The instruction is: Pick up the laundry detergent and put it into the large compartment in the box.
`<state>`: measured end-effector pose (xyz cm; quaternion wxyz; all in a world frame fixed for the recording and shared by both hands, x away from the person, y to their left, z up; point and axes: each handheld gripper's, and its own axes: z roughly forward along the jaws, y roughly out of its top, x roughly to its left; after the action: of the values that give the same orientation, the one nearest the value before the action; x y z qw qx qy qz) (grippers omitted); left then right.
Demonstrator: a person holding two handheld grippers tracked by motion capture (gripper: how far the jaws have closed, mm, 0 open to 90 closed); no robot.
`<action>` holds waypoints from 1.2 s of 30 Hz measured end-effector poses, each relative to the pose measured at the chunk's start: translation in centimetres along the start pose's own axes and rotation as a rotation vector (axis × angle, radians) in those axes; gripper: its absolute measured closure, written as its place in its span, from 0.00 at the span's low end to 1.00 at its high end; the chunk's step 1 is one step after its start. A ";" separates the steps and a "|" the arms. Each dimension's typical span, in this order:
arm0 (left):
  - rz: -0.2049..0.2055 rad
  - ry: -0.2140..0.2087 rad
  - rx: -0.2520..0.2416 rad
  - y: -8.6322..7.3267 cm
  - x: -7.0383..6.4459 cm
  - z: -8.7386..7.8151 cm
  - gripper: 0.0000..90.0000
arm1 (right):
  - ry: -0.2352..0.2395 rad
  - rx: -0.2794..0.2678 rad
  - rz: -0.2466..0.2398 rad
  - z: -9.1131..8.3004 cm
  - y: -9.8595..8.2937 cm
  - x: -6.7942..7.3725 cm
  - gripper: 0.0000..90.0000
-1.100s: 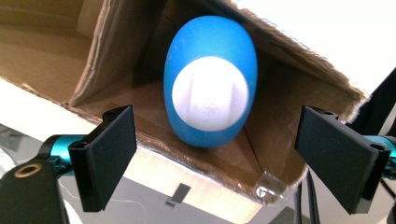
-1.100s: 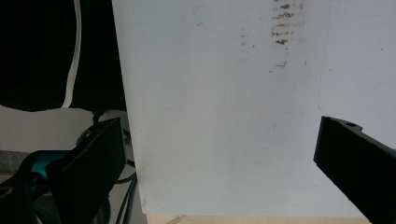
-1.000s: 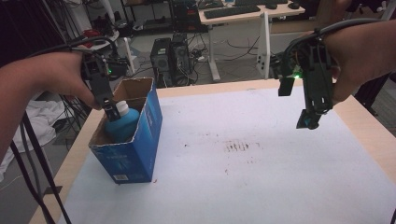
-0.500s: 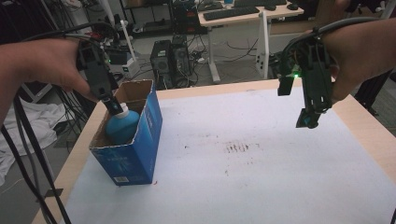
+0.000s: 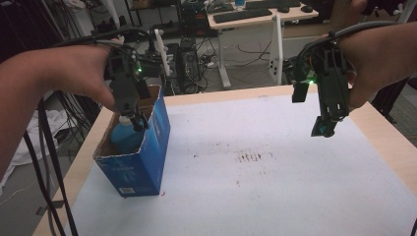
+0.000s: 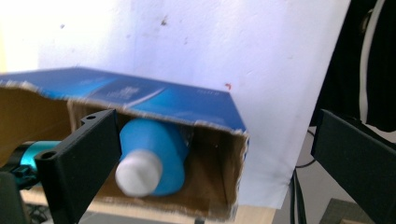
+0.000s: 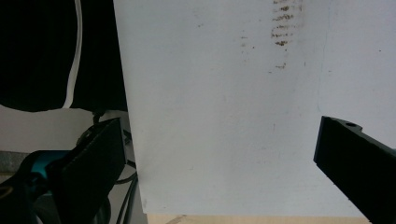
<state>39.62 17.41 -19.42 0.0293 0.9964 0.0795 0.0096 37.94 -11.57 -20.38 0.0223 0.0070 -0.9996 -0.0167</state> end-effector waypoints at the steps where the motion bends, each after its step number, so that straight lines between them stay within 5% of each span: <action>1: 0.011 -0.003 0.000 0.2 -0.1 0.1 0.02 | 0.000 0.001 0.001 0.0 0.0 0.0 0.02; 7: 0.063 -0.036 0.010 2.1 -0.6 1.7 0.02 | -0.002 0.001 -0.001 0.1 0.2 -0.1 0.02; 14: 0.071 -0.052 0.023 3.5 -0.3 3.5 0.02 | 0.000 0.007 0.000 0.1 0.4 0.1 0.02; 36: 0.086 -0.054 0.014 5.0 -0.4 3.6 0.02 | -0.015 -0.006 0.005 -0.2 -0.7 -0.3 0.02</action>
<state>40.12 12.25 -22.76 0.0241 0.9989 0.0359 -0.0168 38.21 -12.26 -20.22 0.0151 0.0043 -0.9997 -0.0198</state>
